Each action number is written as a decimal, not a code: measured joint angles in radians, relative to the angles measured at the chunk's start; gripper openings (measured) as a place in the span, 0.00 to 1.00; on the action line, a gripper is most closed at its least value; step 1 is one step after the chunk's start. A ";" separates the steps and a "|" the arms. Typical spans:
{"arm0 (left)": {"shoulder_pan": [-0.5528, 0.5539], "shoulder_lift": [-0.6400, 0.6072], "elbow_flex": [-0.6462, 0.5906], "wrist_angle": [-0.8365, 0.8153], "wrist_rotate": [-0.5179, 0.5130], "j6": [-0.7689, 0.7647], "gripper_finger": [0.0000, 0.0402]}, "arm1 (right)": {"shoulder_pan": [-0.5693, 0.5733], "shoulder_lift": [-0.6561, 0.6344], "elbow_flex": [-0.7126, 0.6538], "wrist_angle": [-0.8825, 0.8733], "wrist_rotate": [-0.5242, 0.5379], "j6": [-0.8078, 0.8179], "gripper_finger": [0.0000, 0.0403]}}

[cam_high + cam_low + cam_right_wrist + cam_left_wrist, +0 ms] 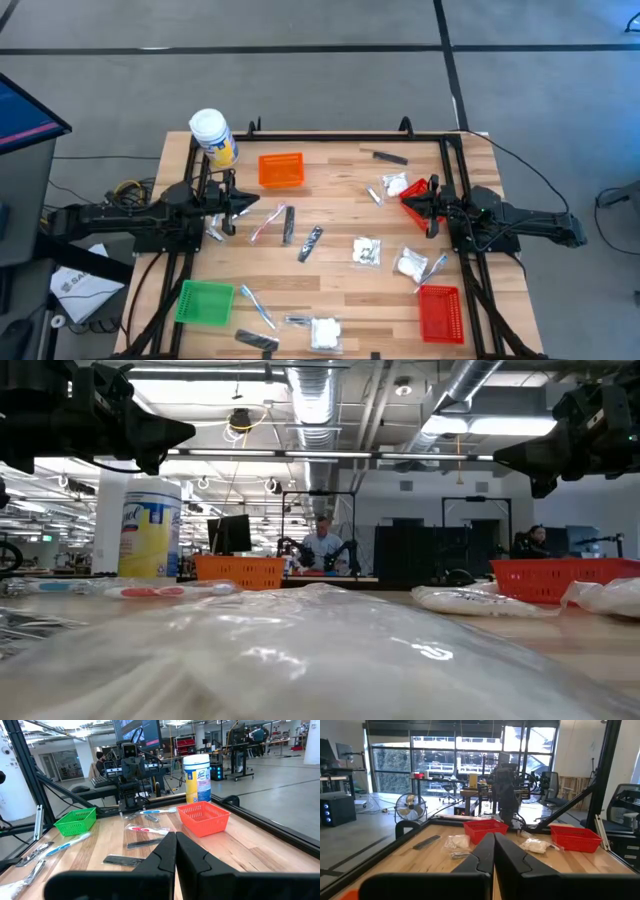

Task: Pick & Place Travel size toiletries

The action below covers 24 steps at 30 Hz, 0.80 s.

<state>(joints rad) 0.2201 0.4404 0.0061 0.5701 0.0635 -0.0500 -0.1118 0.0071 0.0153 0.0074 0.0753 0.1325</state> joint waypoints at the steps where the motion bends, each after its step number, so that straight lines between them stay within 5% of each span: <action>1: 0.000 0.000 0.000 0.000 0.000 0.000 0.01 | 0.000 0.000 0.000 0.000 0.000 0.000 0.00; 12: 0.000 0.000 0.000 0.004 0.000 0.000 0.01 | 0.000 0.000 0.000 0.000 0.000 0.000 0.00; 24: 0.000 0.000 0.000 0.341 0.000 -0.089 0.01 | 0.000 0.000 0.000 0.000 0.000 0.000 0.00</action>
<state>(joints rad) 0.2203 0.4405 0.0062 0.9113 0.0639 -0.1394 -0.1120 0.0067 0.0151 0.0078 0.0753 0.1326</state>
